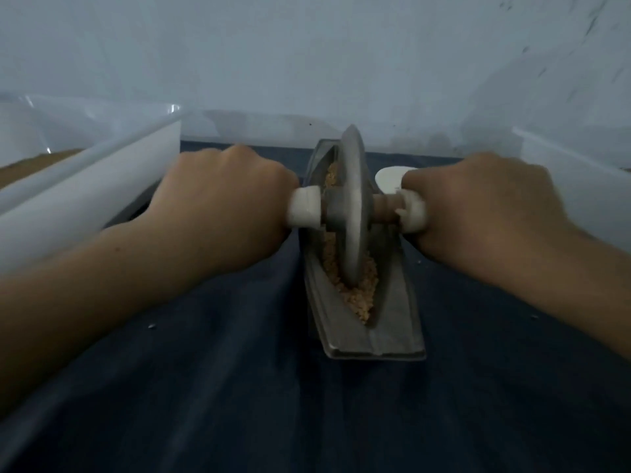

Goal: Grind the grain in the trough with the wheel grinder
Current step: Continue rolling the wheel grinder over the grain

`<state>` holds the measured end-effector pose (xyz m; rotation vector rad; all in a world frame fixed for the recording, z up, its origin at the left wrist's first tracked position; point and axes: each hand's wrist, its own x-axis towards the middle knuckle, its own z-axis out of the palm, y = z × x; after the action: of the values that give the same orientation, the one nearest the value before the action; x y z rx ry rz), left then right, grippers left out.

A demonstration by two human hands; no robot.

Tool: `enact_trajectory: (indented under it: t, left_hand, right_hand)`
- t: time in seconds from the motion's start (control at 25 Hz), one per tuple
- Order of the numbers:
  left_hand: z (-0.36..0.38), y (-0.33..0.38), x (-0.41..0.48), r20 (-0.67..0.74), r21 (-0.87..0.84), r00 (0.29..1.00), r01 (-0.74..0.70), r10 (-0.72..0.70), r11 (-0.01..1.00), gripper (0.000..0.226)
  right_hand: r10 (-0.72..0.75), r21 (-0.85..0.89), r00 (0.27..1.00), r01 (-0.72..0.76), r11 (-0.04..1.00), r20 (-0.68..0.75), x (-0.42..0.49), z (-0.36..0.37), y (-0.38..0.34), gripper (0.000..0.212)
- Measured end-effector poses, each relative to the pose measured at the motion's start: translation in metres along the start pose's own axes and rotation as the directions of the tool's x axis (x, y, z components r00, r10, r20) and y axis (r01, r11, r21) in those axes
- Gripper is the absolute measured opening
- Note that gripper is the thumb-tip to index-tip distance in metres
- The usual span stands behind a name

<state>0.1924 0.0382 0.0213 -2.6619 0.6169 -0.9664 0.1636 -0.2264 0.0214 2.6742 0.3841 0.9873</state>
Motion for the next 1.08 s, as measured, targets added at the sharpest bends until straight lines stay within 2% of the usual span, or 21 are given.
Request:
enact_trajectory:
  t: [0.08,0.16,0.24,0.28,0.32,0.4,0.48,0.56,0.64,0.72,0.8,0.84,0.92,0.96,1.0,1.08]
  left_hand:
    - [0.010,0.002,0.024,0.116,0.009,0.992,0.046,-0.047,0.999,0.013]
    - [0.010,0.008,0.060,0.263,-0.009,0.952,0.166,-0.157,0.986,0.019]
    - [0.004,0.013,0.083,0.246,0.085,0.958,0.130,-0.147,0.988,0.017]
    - [-0.003,0.017,0.078,0.230,0.112,0.967,0.091,-0.114,0.990,0.014]
    - [-0.005,0.016,0.065,0.198,0.114,0.978,0.045,-0.067,0.992,0.011]
    - [-0.006,0.011,0.023,0.119,0.059,0.993,-0.029,0.021,0.998,0.001]
    - [-0.009,0.005,0.001,0.050,0.024,0.998,-0.032,0.031,0.999,0.016]
    - [-0.002,0.010,0.007,-0.027,0.081,1.000,-0.011,0.013,0.997,0.015]
    - [0.005,0.016,0.026,0.070,0.133,0.995,0.056,-0.066,0.990,0.005]
    - [0.008,0.021,0.056,0.132,0.107,0.985,0.096,-0.110,0.990,0.015]
    - [0.004,0.020,0.064,0.168,0.090,0.981,0.084,-0.098,0.992,0.017]
    - [-0.001,0.016,0.055,0.179,0.068,0.982,0.040,-0.051,0.997,0.013]
    - [-0.004,0.004,0.024,0.176,-0.051,0.983,-0.049,0.058,0.997,0.006]
    - [-0.003,0.000,0.011,0.160,-0.094,0.982,-0.083,0.098,0.992,0.013]
    - [-0.001,-0.004,0.007,0.142,-0.120,0.983,-0.097,0.114,0.988,0.016]
    - [0.004,-0.003,0.020,0.158,-0.104,0.985,-0.058,0.074,0.993,0.010]
  right_hand:
    - [0.065,0.013,0.998,-0.065,0.998,0.017,0.022,0.016,-0.004,0.020]
    - [0.207,0.126,0.954,-0.238,0.963,0.218,0.052,0.026,-0.007,0.007]
    - [0.249,0.214,0.893,-0.345,0.914,0.376,0.064,0.034,-0.005,0.009]
    - [0.227,0.222,0.888,-0.334,0.916,0.400,0.055,0.031,-0.004,0.014]
    - [0.175,0.209,0.919,-0.261,0.943,0.354,0.038,0.027,-0.001,0.017]
    - [0.051,0.144,0.988,-0.072,0.987,0.147,0.007,0.013,0.004,0.016]
    - [-0.025,0.073,0.999,0.023,0.997,0.026,-0.010,0.004,0.008,0.022]
    - [0.023,0.026,0.997,-0.025,0.999,0.076,0.000,0.008,0.004,0.020]
    - [0.145,0.075,0.958,-0.168,0.983,0.248,0.027,0.018,-0.005,0.006]
    - [0.213,0.152,0.912,-0.279,0.948,0.350,0.053,0.022,-0.008,0.007]
    - [0.185,0.175,0.895,-0.275,0.945,0.406,0.057,0.023,-0.003,0.004]
    - [0.136,0.174,0.916,-0.214,0.961,0.378,0.047,0.020,0.001,0.008]
    - [0.005,0.107,0.990,-0.021,0.994,0.144,0.012,0.015,0.006,0.019]
    - [-0.011,0.062,1.000,0.010,0.998,0.026,-0.005,0.011,0.007,0.025]
    - [-0.013,0.029,0.999,0.014,0.999,-0.033,-0.010,0.009,0.007,0.028]
    - [0.042,0.041,0.999,-0.042,0.998,0.014,0.006,0.014,0.003,0.029]
